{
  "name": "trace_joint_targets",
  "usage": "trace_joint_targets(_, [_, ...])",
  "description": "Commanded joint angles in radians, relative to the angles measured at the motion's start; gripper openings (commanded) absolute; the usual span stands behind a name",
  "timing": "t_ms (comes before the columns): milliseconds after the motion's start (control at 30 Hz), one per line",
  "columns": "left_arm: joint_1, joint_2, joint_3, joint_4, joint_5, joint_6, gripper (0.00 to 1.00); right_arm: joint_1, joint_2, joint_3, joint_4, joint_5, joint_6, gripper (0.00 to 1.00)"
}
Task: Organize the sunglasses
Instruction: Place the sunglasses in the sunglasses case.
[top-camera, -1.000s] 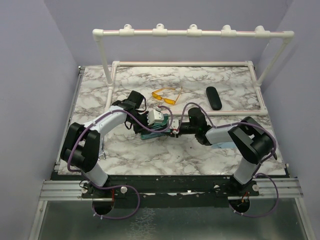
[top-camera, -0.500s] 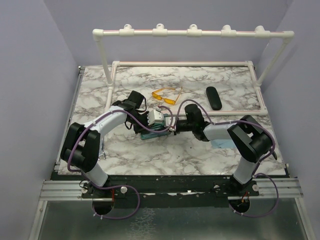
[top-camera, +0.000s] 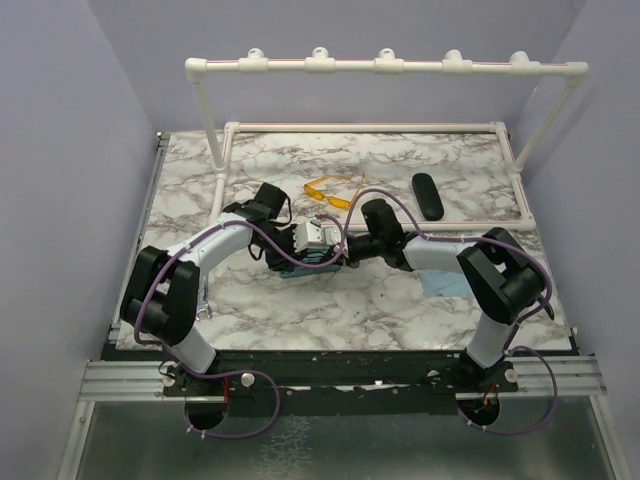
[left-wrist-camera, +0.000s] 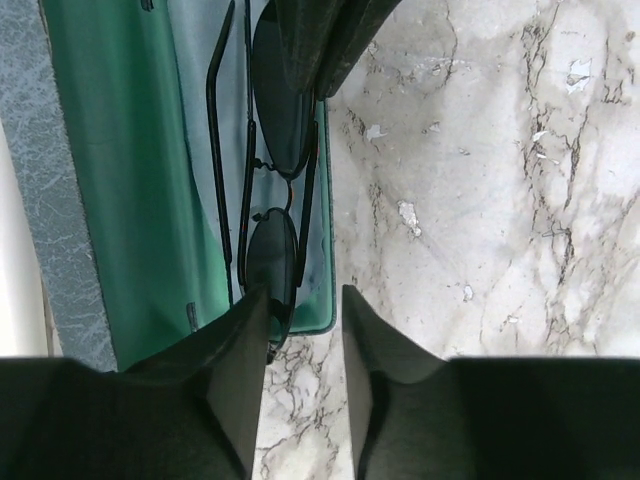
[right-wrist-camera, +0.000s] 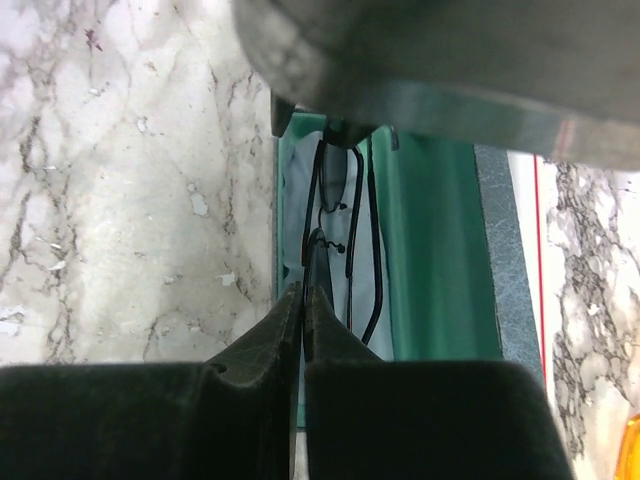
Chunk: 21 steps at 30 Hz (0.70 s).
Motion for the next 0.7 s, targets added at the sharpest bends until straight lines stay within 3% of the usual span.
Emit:
trace_joint_targets(0, [-0.003, -0.046, 0.032, -0.056, 0.044, 0.043, 0.40, -0.006, 0.001, 0.038, -0.105, -0.052, 0.061, 0.04])
trace_joint_targets(400, [-0.001, -0.080, 0.102, -0.171, 0.052, 0.112, 0.60, -0.029, 0.029, 0.110, -0.225, -0.082, 0.171, 0.01])
trace_joint_targets(667, [0.008, -0.093, 0.157, -0.190, 0.043, 0.118, 0.62, -0.052, 0.046, 0.095, -0.160, -0.129, 0.303, 0.01])
